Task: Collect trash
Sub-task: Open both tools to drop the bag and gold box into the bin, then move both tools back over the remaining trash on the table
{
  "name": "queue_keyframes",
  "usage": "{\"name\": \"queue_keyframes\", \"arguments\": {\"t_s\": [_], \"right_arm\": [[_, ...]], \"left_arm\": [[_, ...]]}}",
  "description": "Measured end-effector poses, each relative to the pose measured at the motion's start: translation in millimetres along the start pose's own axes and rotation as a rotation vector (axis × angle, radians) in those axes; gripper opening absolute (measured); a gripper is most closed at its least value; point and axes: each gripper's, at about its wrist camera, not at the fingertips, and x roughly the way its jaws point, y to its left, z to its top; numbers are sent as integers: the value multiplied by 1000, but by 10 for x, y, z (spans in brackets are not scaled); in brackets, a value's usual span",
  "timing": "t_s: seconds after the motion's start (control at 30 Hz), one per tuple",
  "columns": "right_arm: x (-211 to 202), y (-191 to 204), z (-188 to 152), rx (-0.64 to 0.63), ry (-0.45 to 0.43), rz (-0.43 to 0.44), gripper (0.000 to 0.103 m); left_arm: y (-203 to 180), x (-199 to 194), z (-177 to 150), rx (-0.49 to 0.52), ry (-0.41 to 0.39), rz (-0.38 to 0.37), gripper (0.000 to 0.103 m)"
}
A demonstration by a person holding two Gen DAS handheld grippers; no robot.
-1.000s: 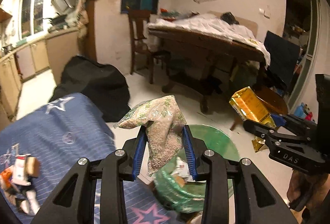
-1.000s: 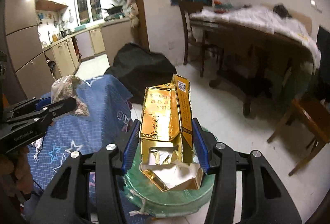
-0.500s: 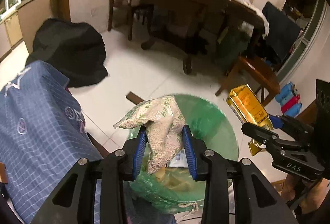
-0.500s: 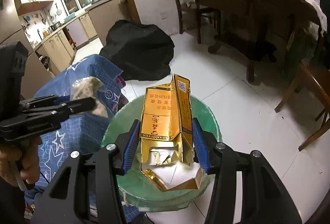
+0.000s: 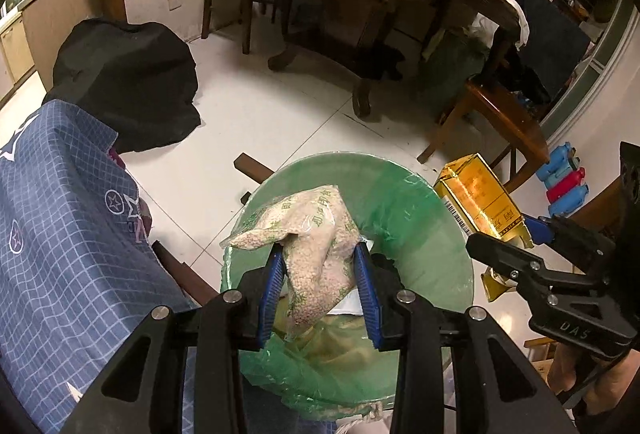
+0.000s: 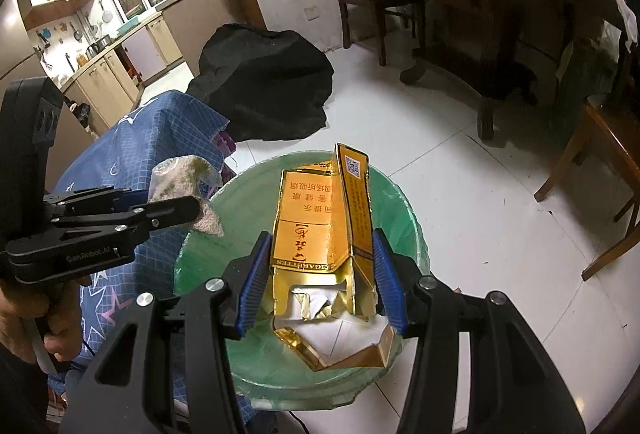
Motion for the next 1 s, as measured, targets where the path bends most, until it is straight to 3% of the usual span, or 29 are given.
{"name": "queue_keyframes", "arguments": {"t_s": [0.23, 0.27, 0.3, 0.37, 1.0], "right_arm": [[27, 0, 19, -1, -6, 6, 50], [26, -5, 20, 1, -11, 3, 50], [21, -22, 18, 5, -17, 1, 51], [9, -46, 18, 16, -26, 8, 60], [-62, -36, -42, 16, -50, -2, 61]], "left_arm": [[-15, -8, -1, 1, -7, 16, 38], [-14, -7, 0, 5, -11, 23, 48], [-8, -12, 1, 8, -16, 36, 67], [2, -41, -2, 4, -37, 54, 84], [85, -187, -97, -10, -60, 69, 84]]}}
